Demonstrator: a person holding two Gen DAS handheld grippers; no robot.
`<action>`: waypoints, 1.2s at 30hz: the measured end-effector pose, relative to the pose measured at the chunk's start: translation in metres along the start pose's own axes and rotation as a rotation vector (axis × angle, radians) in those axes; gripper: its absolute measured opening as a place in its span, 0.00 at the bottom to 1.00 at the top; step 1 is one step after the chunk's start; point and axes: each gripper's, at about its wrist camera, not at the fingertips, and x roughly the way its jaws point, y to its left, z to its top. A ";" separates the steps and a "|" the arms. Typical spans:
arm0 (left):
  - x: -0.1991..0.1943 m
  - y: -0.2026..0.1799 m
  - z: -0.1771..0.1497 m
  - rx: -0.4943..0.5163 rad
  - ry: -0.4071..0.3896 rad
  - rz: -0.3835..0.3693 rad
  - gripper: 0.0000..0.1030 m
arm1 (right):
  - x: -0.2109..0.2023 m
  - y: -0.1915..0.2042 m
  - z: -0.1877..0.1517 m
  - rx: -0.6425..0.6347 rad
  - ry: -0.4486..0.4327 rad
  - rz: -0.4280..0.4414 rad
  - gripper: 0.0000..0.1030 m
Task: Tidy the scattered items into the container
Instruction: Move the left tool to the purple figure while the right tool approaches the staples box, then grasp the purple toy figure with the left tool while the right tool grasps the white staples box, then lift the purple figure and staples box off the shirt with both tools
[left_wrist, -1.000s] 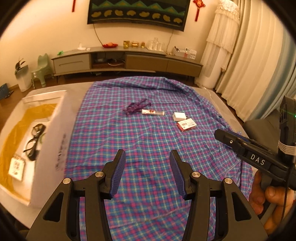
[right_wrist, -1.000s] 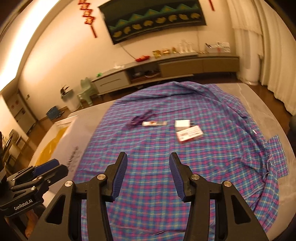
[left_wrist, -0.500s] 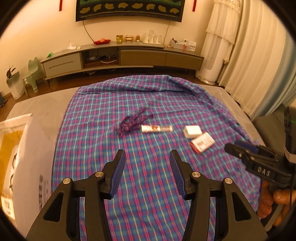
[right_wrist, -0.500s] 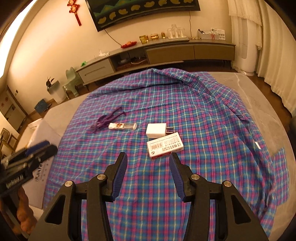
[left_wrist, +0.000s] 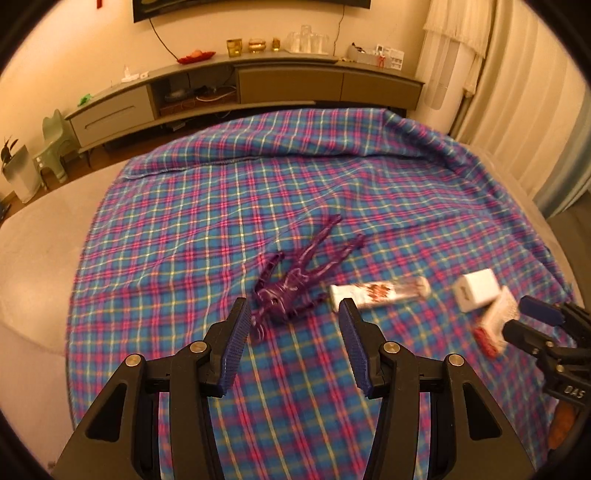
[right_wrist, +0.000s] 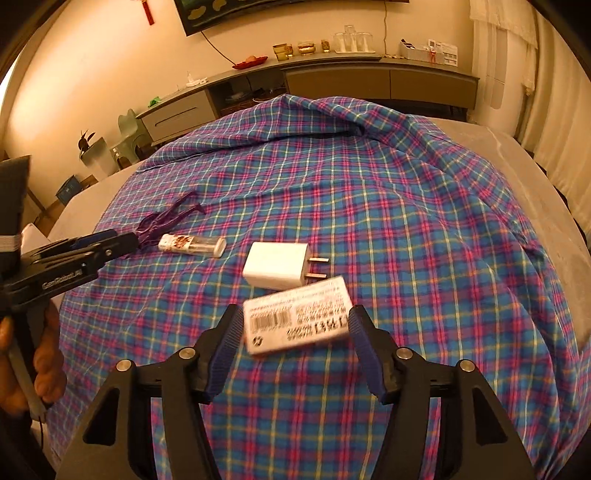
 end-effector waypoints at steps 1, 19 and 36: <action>0.006 0.001 0.001 -0.004 0.003 -0.002 0.51 | 0.001 0.000 0.001 -0.010 -0.007 -0.006 0.59; 0.015 -0.028 0.004 0.069 0.019 -0.061 0.33 | 0.010 -0.005 0.007 -0.018 0.013 0.014 0.69; -0.012 -0.012 -0.013 -0.028 0.017 -0.075 0.14 | -0.004 0.027 -0.009 -0.109 0.029 0.029 0.68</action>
